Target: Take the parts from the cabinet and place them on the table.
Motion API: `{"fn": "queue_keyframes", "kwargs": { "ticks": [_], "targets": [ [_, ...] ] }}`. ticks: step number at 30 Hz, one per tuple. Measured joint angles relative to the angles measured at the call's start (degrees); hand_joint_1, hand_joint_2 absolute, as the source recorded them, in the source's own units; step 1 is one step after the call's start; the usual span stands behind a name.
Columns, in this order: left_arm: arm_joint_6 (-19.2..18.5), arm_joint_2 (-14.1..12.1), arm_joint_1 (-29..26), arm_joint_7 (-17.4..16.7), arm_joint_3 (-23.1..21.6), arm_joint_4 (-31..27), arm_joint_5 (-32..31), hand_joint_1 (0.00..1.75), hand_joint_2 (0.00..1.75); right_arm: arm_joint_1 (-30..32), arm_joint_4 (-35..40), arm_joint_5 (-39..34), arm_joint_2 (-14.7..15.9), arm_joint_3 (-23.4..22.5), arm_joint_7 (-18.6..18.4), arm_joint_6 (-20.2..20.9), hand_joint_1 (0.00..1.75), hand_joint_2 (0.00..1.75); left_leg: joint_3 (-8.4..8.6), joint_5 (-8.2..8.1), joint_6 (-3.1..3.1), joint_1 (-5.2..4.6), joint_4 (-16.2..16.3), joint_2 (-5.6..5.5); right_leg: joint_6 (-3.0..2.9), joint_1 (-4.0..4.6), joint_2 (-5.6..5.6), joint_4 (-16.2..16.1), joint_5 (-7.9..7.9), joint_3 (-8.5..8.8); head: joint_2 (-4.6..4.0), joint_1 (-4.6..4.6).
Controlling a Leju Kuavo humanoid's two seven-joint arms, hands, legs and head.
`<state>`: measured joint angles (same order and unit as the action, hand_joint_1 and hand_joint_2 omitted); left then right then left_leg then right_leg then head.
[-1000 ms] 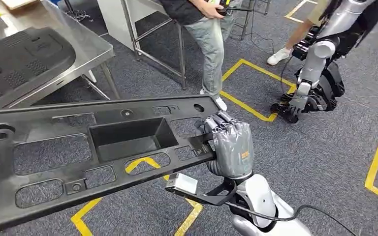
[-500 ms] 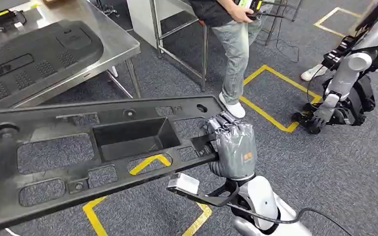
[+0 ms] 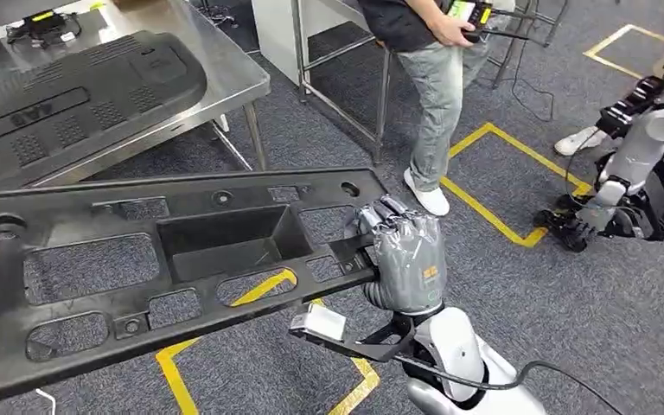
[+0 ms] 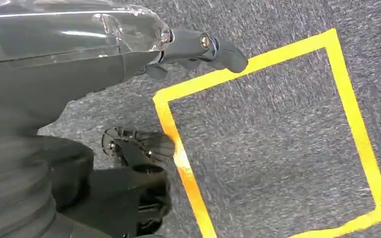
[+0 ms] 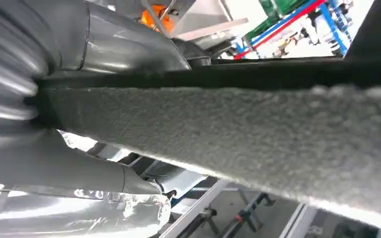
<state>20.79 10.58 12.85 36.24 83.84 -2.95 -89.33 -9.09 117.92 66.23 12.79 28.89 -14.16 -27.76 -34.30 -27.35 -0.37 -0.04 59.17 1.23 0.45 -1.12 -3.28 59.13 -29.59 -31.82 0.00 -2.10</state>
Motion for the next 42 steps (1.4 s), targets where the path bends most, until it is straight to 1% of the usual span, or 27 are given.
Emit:
{"fn": "queue_keyframes", "kwargs": {
  "ticks": [2,4,7,8,9,11,12,13,14,17,18,19,20,22,23,24,26,27,28,29,33,34,36,38,39,40,42],
  "targets": [
    [-0.13,-0.02,-0.13,0.13,0.0,0.0,-0.02,0.0,1.75,0.0,0.0,0.02,-0.02,0.0,0.15,0.02,1.75,1.75,0.07,0.04,0.75,-0.24,-0.33,-0.63,0.75,-0.1,-0.49,-0.44,0.02,0.46,0.0,0.07],
    [-0.48,-0.02,-0.07,0.44,0.0,0.0,-0.15,0.0,1.75,0.02,0.02,0.02,-0.02,-0.07,0.15,0.05,1.75,1.75,0.8,0.51,1.54,0.36,-1.33,-0.98,1.08,-0.31,1.57,1.57,-1.68,-0.02,0.0,-0.11],
    [-0.74,-0.02,-0.02,0.66,0.0,0.0,-0.17,0.0,1.75,0.29,0.07,0.0,-0.02,-0.15,0.17,0.11,1.75,1.75,0.81,0.35,2.2,0.16,-1.3,-1.62,1.18,-0.19,3.02,14.56,-7.76,-6.67,0.0,-0.74],
    [-0.74,-0.02,-0.07,0.66,0.0,0.0,-0.19,0.0,1.75,0.39,0.07,0.02,-0.02,-0.17,0.17,0.13,1.75,1.75,0.82,0.31,2.25,0.07,-1.26,-1.95,1.23,-0.19,3.05,17.29,-8.18,-8.25,0.0,-0.77],
    [-0.74,-0.02,-0.11,0.66,0.0,0.0,-0.2,0.0,1.75,0.49,0.07,0.02,-0.02,-0.2,0.17,0.15,1.75,1.75,0.93,0.27,2.27,0.04,-1.2,-2.47,1.18,-0.2,3.05,17.35,-6.91,-8.62,0.0,-0.74],
    [-0.83,-0.02,-0.08,0.66,0.0,0.0,-0.26,0.0,1.75,0.47,0.07,0.02,0.04,-0.35,0.17,0.15,1.75,1.75,1.19,0.05,2.15,0.05,-0.98,-3.37,0.89,-0.21,3.22,10.37,-2.01,-5.8,0.0,-0.92],
    [-0.92,-0.02,-0.05,0.66,0.0,0.0,-0.31,0.0,1.75,0.44,0.07,0.09,0.04,-0.42,0.17,0.15,1.75,1.75,1.3,-0.21,1.91,0.1,-0.73,-3.91,0.71,-0.25,3.84,4.2,1.28,-3.15,0.0,-1.11],
    [-0.94,-0.02,-0.04,0.66,0.0,0.0,-0.33,0.0,1.75,0.43,0.09,0.09,0.04,-0.44,0.2,0.15,1.75,1.75,1.13,-0.44,1.65,0.07,-0.48,-4.18,0.5,-0.35,5.36,1.45,1.15,-1.9,0.0,-1.18],
    [-0.98,-0.02,0.03,0.66,0.0,0.0,-0.35,0.0,1.75,0.45,0.15,0.09,0.04,-0.46,0.2,0.17,1.75,1.75,0.71,-0.64,1.33,-0.21,0.19,-4.63,0.63,-0.33,5.49,0.45,1.03,-1.85,0.0,-1.11],
    [-1.29,-0.02,-0.13,0.66,0.0,0.0,-0.24,0.0,1.75,0.39,0.26,0.09,0.11,-0.57,0.2,0.33,1.75,1.75,0.7,-0.38,0.33,0.15,-0.43,-5.31,-0.08,0.08,4.89,0.57,1.1,-1.79,0.0,-0.98],
    [-1.33,-0.15,-0.08,0.63,0.0,0.0,-0.15,0.0,1.75,0.35,0.26,0.13,0.04,-0.57,0.24,0.39,1.75,1.75,0.75,-0.67,0.06,0.02,-0.17,-5.52,-0.51,-0.45,4.3,-0.09,1.39,-1.53,0.0,-1.05],
    [-1.44,-0.17,-0.07,0.63,0.0,0.0,-0.15,0.0,1.75,0.36,0.28,0.15,0.04,-0.57,0.31,0.5,1.75,1.75,0.56,-1.59,-0.33,-0.07,1.07,-4.04,-0.64,-0.48,3.93,-0.25,1.45,-1.27,0.0,-0.83],
    [-1.62,-0.17,-0.01,0.63,0.0,0.0,-0.09,0.0,1.75,0.32,0.31,0.15,0.04,-0.57,0.33,0.57,1.75,1.75,-0.9,-3.55,-0.74,0.05,4.19,-2.97,-0.91,-0.48,3.52,-0.29,1.37,-1.18,0.0,0.0],
    [-1.73,-0.17,-0.02,0.64,0.0,0.0,0.22,0.0,1.75,0.34,0.29,0.07,0.04,-0.57,0.35,0.68,1.75,1.75,-5.24,-7.56,-1.36,0.42,13.11,-2.13,-1.18,-0.33,2.53,-0.26,1.18,-1.04,0.0,0.02],
    [-1.75,-0.17,-0.11,0.66,0.0,0.0,0.44,0.0,1.75,0.33,0.31,0.04,0.04,-0.57,0.37,0.74,1.75,1.75,-7.04,-8.39,-1.55,0.55,16.52,-2.03,-1.19,-0.32,2.08,-0.24,1.08,-1.0,0.0,0.04],
    [-1.77,-0.17,-0.23,0.66,0.0,0.0,0.5,0.0,1.75,0.33,0.28,0.04,0.04,-0.57,0.42,0.81,1.75,1.75,-7.47,-7.7,-1.64,0.67,17.05,-1.92,-1.2,-0.33,1.65,-0.22,0.95,-0.88,0.0,0.04],
    [-1.77,-0.22,-0.24,0.7,0.0,0.0,0.55,0.0,1.75,0.28,0.28,0.04,0.04,-0.57,0.46,0.87,1.75,1.75,-4.62,-3.4,-1.6,0.82,10.74,-1.52,-0.96,-0.38,0.97,-0.18,0.67,-0.5,0.0,0.04],
    [-1.79,-0.24,-0.21,0.72,0.0,0.0,0.57,0.0,1.75,0.17,0.28,0.04,0.04,-0.57,0.5,0.92,1.75,1.75,-1.77,-0.47,-1.43,0.84,4.86,-0.96,-0.8,-0.42,0.6,-0.17,0.44,-0.13,0.0,0.07],
    [-1.79,-0.24,-0.21,0.74,0.0,0.0,0.59,0.0,1.75,0.01,0.31,0.04,0.04,-0.57,0.5,0.92,1.75,1.75,0.06,0.61,-1.18,0.82,0.32,-0.04,-0.53,-0.41,0.29,-0.19,0.19,0.19,0.0,0.07],
    [-1.81,-0.24,-0.12,0.74,0.0,0.0,0.61,0.0,1.75,-0.15,0.31,0.0,0.04,-0.57,0.5,0.94,1.75,1.75,0.43,-0.05,-0.82,0.22,-0.23,0.36,-0.17,-0.03,0.15,-0.08,-0.03,0.23,0.0,0.07],
    [-1.95,-0.31,-0.36,0.76,0.0,0.0,0.63,0.0,1.75,-0.69,0.31,0.0,-0.02,-0.57,0.57,1.01,1.75,1.75,0.41,0.28,0.82,0.2,-0.86,-0.89,1.07,-0.31,-0.63,-0.69,-0.15,0.8,0.0,0.04],
    [-2.18,-0.31,-0.32,0.81,0.0,0.0,0.5,0.0,1.75,-0.7,0.31,0.0,0.0,-0.57,0.57,1.01,1.75,1.75,0.73,0.53,1.21,0.44,-1.3,-0.99,1.27,-0.45,0.76,0.22,-0.92,0.73,0.0,-0.09],
    [-2.56,-0.31,-0.16,0.81,0.0,0.0,0.29,0.0,1.75,-0.76,0.33,0.0,0.0,-0.59,0.5,1.01,1.75,1.75,0.72,0.51,1.89,0.46,-1.32,-1.35,1.15,-0.32,2.46,6.94,-4.95,-2.64,0.0,-0.46],
    [-2.82,-0.31,-0.2,0.79,0.0,0.02,-0.04,0.0,1.75,-0.5,0.33,0.0,0.0,-0.59,0.35,1.01,1.75,1.75,0.72,0.42,2.05,0.25,-1.29,-1.88,1.28,-0.23,2.93,15.35,-7.99,-7.07,0.0,-0.79],
    [-2.86,-0.31,-0.22,0.79,0.0,0.02,-0.07,0.0,1.75,-0.31,0.33,0.0,0.0,-0.59,0.33,1.03,1.75,1.75,0.75,0.38,2.1,0.17,-1.24,-2.3,1.24,-0.22,2.98,17.19,-7.72,-8.27,0.0,-0.79],
    [-2.86,-0.31,-0.23,0.79,0.0,0.02,-0.09,0.0,1.75,-0.2,0.33,0.0,0.0,-0.59,0.28,1.03,1.75,1.75,0.85,0.33,2.1,0.16,-1.2,-2.72,1.17,-0.21,2.99,16.03,-6.11,-8.02,0.0,-0.81],
    [-2.93,-0.31,-0.19,0.79,0.0,0.02,-0.09,0.0,1.75,-0.21,0.35,0.02,0.13,-0.59,0.26,1.03,1.75,1.75,1.1,0.11,1.95,0.17,-0.98,-3.63,0.8,-0.24,3.27,7.5,-0.7,-4.48,0.0,-1.0]
  ]
}}
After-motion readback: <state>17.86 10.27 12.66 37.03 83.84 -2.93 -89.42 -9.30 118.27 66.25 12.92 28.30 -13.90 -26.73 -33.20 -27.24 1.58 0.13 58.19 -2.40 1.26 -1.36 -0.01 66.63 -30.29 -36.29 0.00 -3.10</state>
